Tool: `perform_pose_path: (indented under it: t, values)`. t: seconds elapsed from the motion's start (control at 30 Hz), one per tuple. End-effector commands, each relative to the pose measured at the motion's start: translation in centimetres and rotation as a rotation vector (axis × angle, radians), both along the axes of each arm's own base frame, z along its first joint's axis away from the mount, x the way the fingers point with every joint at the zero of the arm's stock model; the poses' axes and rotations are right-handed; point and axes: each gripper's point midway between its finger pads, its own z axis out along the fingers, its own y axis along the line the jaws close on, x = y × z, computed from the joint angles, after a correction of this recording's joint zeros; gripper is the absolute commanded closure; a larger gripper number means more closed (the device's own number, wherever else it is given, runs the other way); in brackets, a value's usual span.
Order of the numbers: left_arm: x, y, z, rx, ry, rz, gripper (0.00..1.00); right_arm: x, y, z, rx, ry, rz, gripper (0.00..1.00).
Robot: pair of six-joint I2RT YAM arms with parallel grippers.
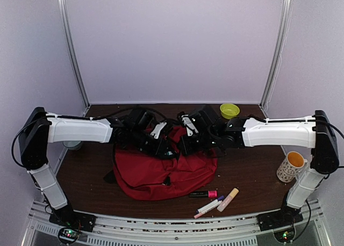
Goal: Pack the student bag
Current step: Place the pen in the upper front pocket of the bag.
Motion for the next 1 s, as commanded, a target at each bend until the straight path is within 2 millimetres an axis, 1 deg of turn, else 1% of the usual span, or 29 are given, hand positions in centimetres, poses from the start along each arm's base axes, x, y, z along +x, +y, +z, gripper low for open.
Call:
perform_pose_path:
  t: [0.0,0.1,0.23,0.37,0.5,0.63,0.73,0.87,0.97]
  values:
    - [-0.1,0.3,2.8,-0.04,-0.1,-0.016,0.5,-0.1,-0.6,1.4,0.027,-0.011,-0.006,1.0]
    - [-0.8,1.7,4.1,-0.04,-0.162,-0.018,0.43,-0.1,-0.6,1.4,0.03,-0.012,-0.002,1.0]
    - [-1.4,3.3,5.3,-0.036,-0.231,-0.02,0.42,-0.1,-0.6,1.4,0.035,-0.01,0.004,1.0]
    - [-2.0,4.0,5.4,-0.032,-0.272,-0.024,0.58,-0.1,-0.6,1.4,0.04,-0.008,0.005,1.0]
    - [-2.2,3.6,5.6,-0.055,-0.305,-0.035,0.72,-0.2,-0.4,1.2,0.039,-0.001,0.009,1.0]
    - [-2.4,2.4,5.7,-0.081,-0.313,-0.064,0.8,-0.3,-0.4,1.1,0.042,0.002,0.012,1.0]
    - [-2.2,1.7,5.4,-0.069,-0.315,-0.074,0.83,-0.3,-0.3,1.1,0.044,0.006,0.013,1.0]
    - [-1.7,1.3,4.2,-0.032,-0.304,-0.068,0.91,-0.4,-0.4,1.2,0.047,0.008,0.014,1.0]
    - [-1.3,1.1,3.3,-0.012,-0.298,-0.065,0.93,-0.4,-0.5,1.3,0.05,0.005,0.013,1.0]
